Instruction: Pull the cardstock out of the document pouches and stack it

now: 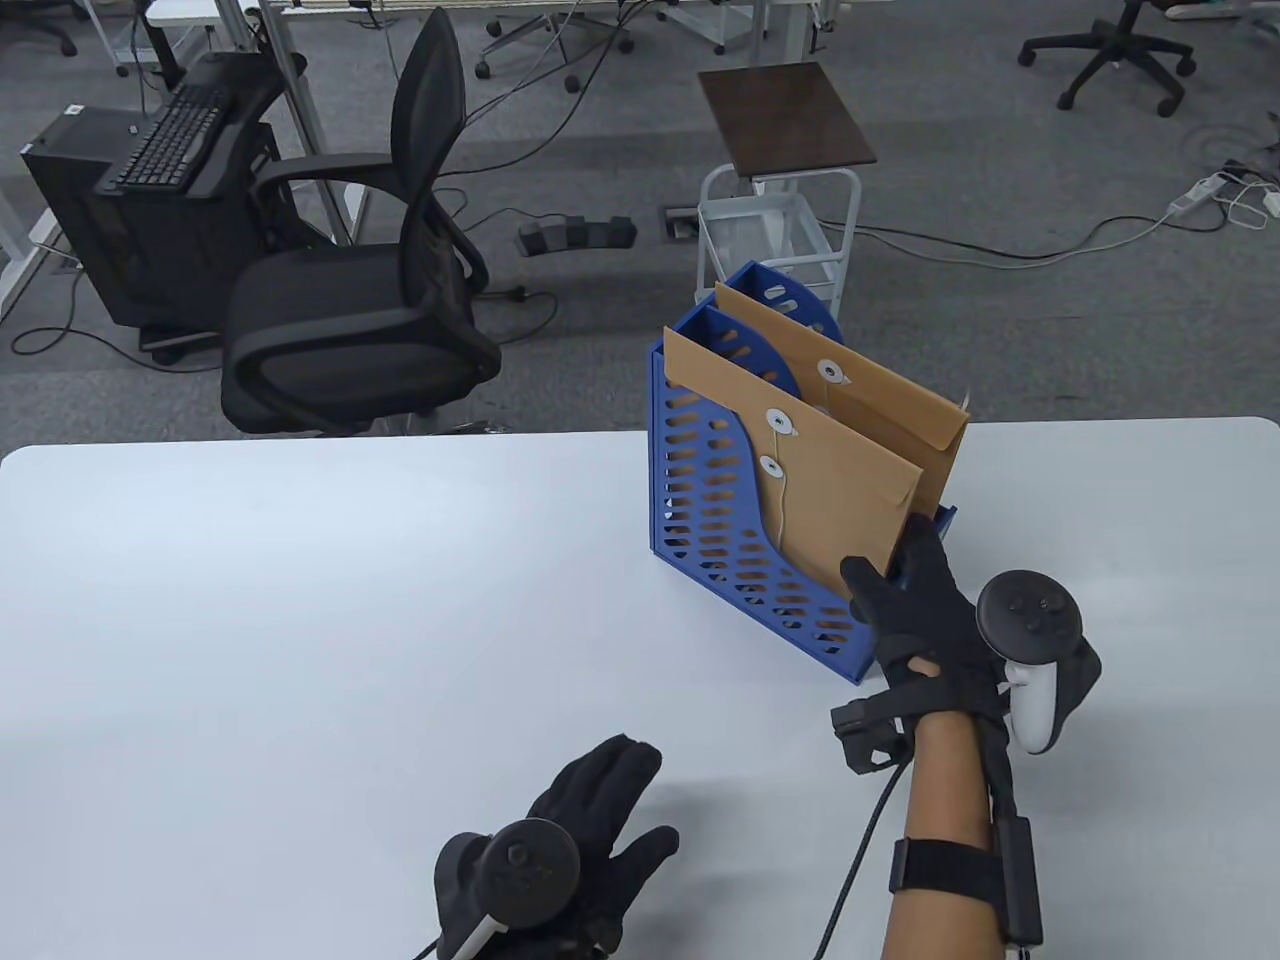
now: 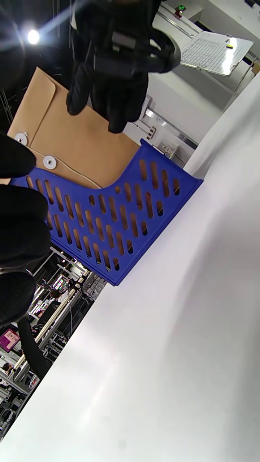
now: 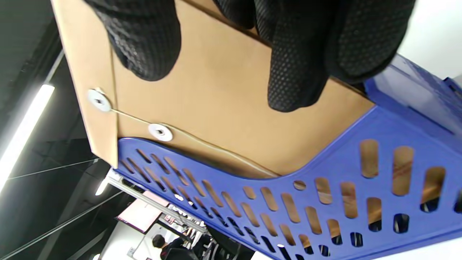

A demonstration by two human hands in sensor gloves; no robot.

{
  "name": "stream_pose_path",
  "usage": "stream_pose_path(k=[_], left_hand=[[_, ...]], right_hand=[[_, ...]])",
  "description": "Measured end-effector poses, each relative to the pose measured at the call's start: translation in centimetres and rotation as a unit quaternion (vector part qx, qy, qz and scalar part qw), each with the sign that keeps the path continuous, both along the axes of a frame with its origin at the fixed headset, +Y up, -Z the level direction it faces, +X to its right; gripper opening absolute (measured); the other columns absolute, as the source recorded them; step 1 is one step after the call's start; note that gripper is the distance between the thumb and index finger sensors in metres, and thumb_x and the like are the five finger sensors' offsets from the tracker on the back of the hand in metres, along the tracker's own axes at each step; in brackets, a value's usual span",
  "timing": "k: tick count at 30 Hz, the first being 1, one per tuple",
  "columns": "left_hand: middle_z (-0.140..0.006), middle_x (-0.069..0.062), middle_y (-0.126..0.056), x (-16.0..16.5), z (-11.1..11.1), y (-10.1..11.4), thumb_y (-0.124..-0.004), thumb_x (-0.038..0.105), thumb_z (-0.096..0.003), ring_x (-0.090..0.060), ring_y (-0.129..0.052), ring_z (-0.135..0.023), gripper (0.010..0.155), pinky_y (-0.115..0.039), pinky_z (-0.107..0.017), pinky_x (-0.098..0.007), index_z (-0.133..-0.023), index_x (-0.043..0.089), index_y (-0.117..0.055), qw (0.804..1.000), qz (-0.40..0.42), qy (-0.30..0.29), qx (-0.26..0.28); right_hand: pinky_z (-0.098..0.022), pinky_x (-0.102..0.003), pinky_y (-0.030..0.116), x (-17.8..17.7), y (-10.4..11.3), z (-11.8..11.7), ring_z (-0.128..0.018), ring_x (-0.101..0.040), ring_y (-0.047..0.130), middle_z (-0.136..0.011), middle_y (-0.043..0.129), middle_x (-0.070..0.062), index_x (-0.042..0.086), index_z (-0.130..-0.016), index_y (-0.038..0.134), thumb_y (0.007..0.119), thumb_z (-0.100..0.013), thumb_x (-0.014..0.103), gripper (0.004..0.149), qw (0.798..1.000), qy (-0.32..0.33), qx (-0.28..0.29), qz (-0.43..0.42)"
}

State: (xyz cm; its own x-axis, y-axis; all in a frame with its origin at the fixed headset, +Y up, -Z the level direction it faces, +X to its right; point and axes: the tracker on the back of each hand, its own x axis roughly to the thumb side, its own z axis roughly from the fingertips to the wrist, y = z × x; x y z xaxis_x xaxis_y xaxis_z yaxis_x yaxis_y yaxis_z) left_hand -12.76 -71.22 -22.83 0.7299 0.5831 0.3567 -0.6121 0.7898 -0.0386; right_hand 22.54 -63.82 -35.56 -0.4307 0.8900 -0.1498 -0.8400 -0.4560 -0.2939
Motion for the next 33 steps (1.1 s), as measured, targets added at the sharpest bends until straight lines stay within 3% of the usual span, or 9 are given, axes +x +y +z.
stream_pose_path(k=[8,15,22,33], left_hand=[[-0.120,0.002,-0.056,-0.5,-0.2,0.1,-0.067,0.068,-0.0456,-0.023,-0.062,-0.111,0.071,-0.058,-0.080,-0.053,-0.110,0.040,-0.052,1.000,0.005,0.011,-0.001],[-0.120,0.002,-0.056,-1.7,-0.7,0.2,-0.067,0.068,-0.0457,-0.024,-0.062,-0.111,0.071,-0.058,-0.080,-0.053,-0.109,0.040,-0.054,0.999,0.010,0.041,0.000],[-0.120,0.002,-0.056,-3.0,-1.1,0.3,-0.067,0.068,-0.0456,-0.024,-0.062,-0.111,0.070,-0.058,-0.080,-0.053,-0.109,0.040,-0.054,0.997,0.019,0.069,0.000],[-0.120,0.002,-0.056,-5.7,-1.5,0.3,-0.067,0.067,-0.0458,-0.024,-0.063,-0.111,0.070,-0.058,-0.080,-0.053,-0.109,0.039,-0.054,0.990,0.069,0.125,-0.017]], right_hand=[[-0.042,-0.046,0.086,0.2,-1.0,-1.9,-0.055,-0.026,0.102,-0.097,0.088,-0.009,0.018,-0.098,0.076,0.087,-0.045,0.051,0.063,0.999,0.005,-0.030,-0.046],[-0.043,-0.047,0.086,0.6,-1.1,-2.9,-0.059,-0.029,0.102,-0.095,0.090,-0.009,0.021,-0.091,0.086,0.084,-0.050,0.043,0.047,0.995,0.049,-0.039,-0.082],[-0.042,-0.048,0.086,0.1,1.7,-2.7,-0.061,-0.030,0.103,-0.093,0.092,-0.009,0.020,-0.089,0.087,0.085,-0.049,0.042,0.046,0.990,0.104,0.030,-0.092],[-0.040,-0.049,0.088,0.9,7.1,1.2,-0.058,-0.032,0.105,-0.092,0.091,-0.015,0.016,-0.091,0.084,0.082,-0.051,0.040,0.047,0.976,0.125,0.163,-0.065]])
